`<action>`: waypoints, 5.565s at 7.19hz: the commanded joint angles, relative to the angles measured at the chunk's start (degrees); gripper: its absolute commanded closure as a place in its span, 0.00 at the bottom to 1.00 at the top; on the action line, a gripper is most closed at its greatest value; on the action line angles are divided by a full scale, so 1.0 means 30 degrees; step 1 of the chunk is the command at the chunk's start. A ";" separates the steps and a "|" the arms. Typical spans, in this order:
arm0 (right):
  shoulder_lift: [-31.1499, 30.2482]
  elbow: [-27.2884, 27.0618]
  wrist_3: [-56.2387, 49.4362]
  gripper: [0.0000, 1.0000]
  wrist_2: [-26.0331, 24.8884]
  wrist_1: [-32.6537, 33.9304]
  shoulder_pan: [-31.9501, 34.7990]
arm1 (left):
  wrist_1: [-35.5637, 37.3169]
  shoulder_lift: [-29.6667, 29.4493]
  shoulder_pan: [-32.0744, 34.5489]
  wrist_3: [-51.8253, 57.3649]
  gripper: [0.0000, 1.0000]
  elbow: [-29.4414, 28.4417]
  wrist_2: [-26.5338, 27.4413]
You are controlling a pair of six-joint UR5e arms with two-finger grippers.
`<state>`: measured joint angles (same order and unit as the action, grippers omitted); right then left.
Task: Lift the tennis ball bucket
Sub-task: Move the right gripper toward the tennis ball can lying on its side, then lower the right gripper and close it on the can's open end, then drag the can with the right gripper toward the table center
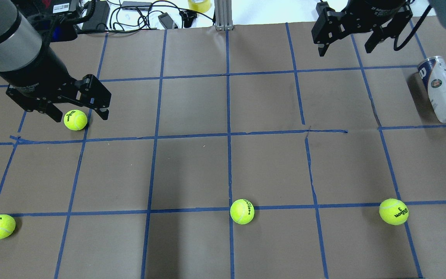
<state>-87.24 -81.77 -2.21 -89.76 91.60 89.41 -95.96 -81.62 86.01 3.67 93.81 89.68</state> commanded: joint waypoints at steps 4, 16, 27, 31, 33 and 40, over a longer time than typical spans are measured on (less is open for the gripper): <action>0.0339 0.0095 -0.0084 0.00 -0.0317 0.0256 -0.1992 | -0.0357 0.0077 -0.0105 0.0036 0.00 0.0020 0.0252; 1.5835 0.7833 -0.9543 0.00 -0.0519 0.7025 -1.0056 | -0.0505 0.0135 -0.0134 0.0095 0.00 0.0253 0.0310; 1.5580 0.7862 -1.2184 0.48 0.1648 0.7175 -1.0644 | -0.0534 0.0164 -0.0135 0.0153 0.00 0.0225 0.0340; 1.1565 0.7307 -1.2271 0.47 0.2676 0.3224 -0.6001 | -0.0504 0.0194 -0.0164 0.0329 0.00 0.0167 0.0222; 1.0483 0.5647 -1.2360 0.58 0.2471 0.2633 -0.2866 | -0.0388 0.0164 -0.0512 0.0358 0.00 -0.0241 0.0630; 0.8837 0.1628 -1.7864 0.80 0.2442 0.7254 0.5658 | -0.0299 -0.0275 -0.5642 0.3142 0.00 -0.0010 0.0955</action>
<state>-60.67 -75.15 -53.59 -82.09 109.28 99.95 -96.86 -82.38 69.97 12.86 93.50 92.59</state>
